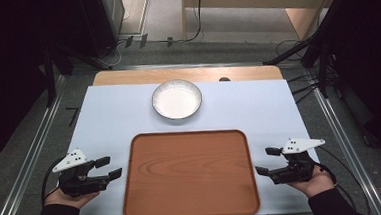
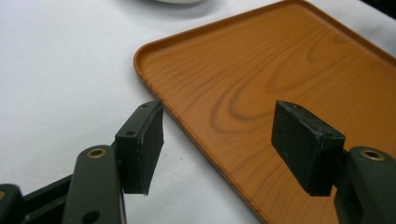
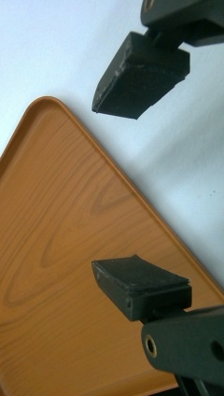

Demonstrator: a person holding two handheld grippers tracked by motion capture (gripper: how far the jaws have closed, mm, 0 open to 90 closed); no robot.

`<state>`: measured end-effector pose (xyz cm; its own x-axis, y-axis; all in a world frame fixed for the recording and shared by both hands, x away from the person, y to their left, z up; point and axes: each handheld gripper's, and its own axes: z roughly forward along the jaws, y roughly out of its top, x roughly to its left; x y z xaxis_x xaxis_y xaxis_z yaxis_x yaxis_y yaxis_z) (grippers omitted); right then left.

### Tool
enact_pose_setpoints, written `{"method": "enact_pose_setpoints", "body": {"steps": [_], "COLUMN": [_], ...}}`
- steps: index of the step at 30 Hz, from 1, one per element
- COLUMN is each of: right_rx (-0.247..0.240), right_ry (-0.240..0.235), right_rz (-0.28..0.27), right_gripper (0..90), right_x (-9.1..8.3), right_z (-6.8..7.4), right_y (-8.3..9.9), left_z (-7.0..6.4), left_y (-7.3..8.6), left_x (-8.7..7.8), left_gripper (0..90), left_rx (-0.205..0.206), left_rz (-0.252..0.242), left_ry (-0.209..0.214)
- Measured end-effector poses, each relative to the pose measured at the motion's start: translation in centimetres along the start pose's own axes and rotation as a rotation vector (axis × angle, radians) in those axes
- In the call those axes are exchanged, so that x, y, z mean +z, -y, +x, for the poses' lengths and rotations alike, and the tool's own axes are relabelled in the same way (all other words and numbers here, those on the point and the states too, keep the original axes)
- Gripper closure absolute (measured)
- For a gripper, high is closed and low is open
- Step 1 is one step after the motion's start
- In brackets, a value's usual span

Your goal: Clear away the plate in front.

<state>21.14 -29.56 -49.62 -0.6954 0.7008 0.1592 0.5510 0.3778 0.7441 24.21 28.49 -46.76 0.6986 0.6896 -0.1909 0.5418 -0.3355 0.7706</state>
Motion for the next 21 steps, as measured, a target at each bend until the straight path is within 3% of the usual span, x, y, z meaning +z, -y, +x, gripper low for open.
{"method": "enact_pose_setpoints", "body": {"steps": [2, 3, 5, 9, 12, 21], "right_rx": [0.001, 0.004, 0.001, 0.0, -0.001, 0.002], "right_ry": [0.001, -0.002, -0.002, -0.004, -0.003, -0.002], "right_rz": [0.001, 0.006, 0.009, 0.008, 0.004, 0.009], "right_gripper": [21.5, 21.5, 21.5, 21.3, 21.3, 21.4], "right_x": [0.02, 0.05, 0.07, 0.07, -0.02, 0.0], "right_z": [0.01, 0.03, 0.01, 0.07, 0.19, 0.14], "right_y": [0.01, 0.02, 0.01, -0.03, -0.01, 0.03], "left_z": [0.06, 0.24, 0.34, 0.35, 0.48, 0.52], "left_y": [-0.01, -0.07, -0.01, 0.09, 0.02, 0.0], "left_x": [0.09, 0.25, 0.38, 0.49, 0.5, 0.62], "left_gripper": [33.6, 33.2, 31.5, 27.2, 28.2, 27.0], "left_rx": [-0.011, -0.056, -0.078, -0.058, -0.068, -0.037], "left_rz": [0.016, 0.048, 0.049, 0.044, 0.04, 0.038], "left_ry": [-0.01, -0.01, -0.01, -0.024, -0.018, -0.021]}}
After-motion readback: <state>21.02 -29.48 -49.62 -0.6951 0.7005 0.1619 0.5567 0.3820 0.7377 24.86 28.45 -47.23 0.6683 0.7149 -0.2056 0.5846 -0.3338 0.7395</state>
